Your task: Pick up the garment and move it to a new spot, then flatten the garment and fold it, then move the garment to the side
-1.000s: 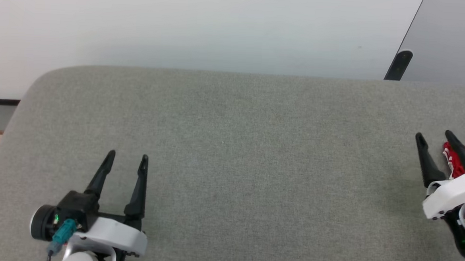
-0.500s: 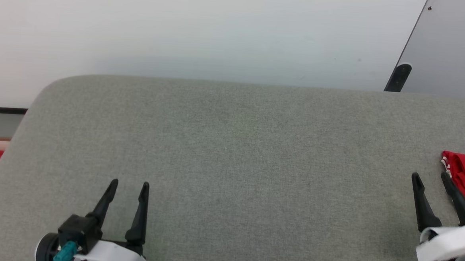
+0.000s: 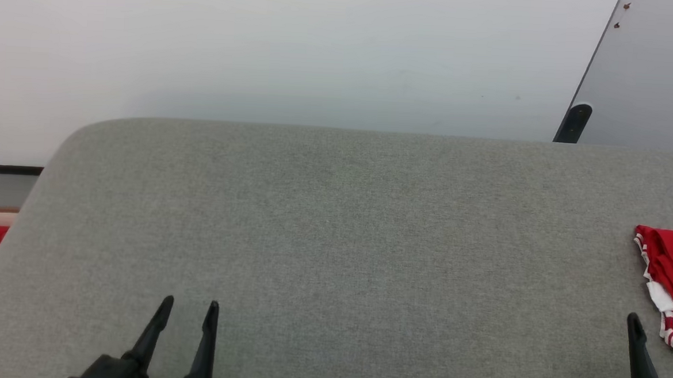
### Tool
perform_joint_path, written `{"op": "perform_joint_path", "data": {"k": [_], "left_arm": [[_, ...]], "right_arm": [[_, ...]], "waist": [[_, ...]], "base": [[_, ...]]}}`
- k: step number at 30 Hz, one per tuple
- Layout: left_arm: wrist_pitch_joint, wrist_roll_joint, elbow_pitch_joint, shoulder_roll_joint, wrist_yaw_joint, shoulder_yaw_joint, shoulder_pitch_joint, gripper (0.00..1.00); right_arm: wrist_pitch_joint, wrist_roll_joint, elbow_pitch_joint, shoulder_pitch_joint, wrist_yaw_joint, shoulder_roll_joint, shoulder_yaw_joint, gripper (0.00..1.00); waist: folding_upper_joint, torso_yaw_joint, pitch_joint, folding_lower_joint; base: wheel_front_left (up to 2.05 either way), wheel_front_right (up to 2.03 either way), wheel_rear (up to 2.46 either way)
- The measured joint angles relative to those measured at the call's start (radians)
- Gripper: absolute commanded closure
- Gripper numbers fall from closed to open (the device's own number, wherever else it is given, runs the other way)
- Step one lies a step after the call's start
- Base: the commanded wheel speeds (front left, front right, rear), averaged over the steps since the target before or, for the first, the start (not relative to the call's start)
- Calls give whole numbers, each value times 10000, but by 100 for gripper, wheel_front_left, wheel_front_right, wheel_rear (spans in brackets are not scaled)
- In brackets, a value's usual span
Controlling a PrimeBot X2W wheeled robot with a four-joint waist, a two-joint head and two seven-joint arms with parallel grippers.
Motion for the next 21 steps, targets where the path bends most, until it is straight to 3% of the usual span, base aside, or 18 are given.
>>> {"op": "perform_joint_path", "data": {"k": [8,21], "left_arm": [[86,-105,-130,23,-2,-69,232,0],[94,-209,-219,-23,146,-140,215,0]], "right_arm": [[456,-188,-729,289,0,311,-230,0],[456,-159,-859,287,0,359,-259,0]], "waist": [[0,-64,-30,0],[0,-50,-8,0]], "base": [[0,0,0],[0,0,0]]}}
